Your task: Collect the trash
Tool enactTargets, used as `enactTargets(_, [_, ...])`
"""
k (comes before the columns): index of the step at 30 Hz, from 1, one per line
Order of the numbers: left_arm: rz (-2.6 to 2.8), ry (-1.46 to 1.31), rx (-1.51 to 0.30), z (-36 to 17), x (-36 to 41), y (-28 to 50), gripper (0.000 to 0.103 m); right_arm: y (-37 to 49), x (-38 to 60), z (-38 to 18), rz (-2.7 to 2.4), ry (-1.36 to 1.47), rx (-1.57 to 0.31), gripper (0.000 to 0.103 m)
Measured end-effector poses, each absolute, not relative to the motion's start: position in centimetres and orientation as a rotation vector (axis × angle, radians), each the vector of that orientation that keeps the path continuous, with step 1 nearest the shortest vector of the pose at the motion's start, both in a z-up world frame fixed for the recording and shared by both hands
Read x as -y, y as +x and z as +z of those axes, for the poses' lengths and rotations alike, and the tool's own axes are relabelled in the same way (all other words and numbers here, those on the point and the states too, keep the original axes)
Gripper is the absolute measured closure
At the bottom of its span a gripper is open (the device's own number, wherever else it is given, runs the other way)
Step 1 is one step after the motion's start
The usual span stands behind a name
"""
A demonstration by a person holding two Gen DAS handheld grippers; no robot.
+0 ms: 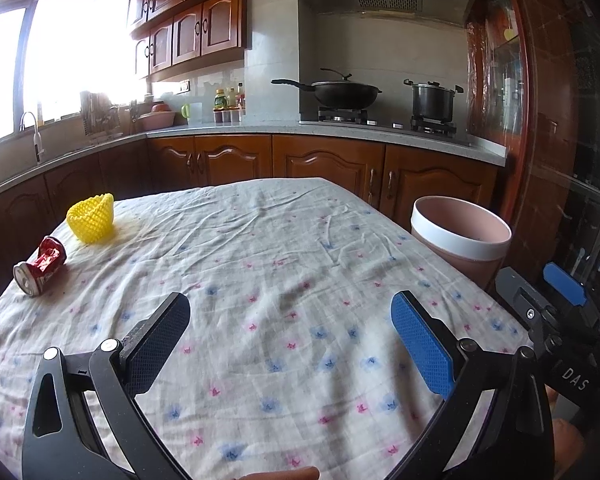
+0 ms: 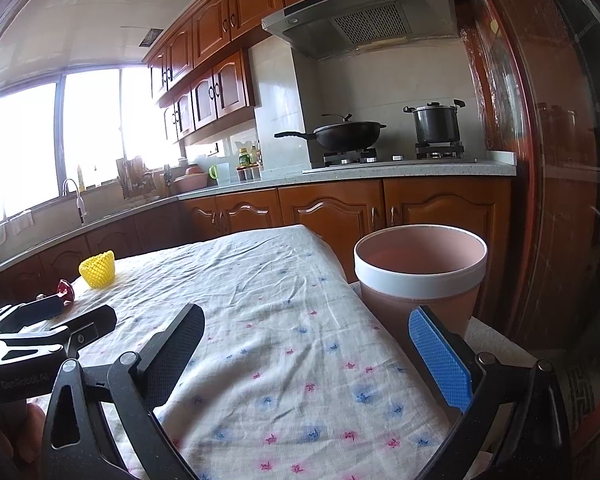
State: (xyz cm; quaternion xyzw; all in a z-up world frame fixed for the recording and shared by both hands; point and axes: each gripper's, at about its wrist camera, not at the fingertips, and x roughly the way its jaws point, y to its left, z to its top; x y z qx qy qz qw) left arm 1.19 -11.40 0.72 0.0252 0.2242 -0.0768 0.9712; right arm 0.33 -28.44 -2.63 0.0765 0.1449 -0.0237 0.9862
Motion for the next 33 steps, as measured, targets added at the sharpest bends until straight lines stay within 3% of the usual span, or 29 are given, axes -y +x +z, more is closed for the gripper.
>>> enactTargets(33, [-0.161, 0.052, -0.452, 0.67, 11.58, 1.14, 0.0, 0.44, 28.43, -2.4, -0.039, 0.165, -0.296, 0.0])
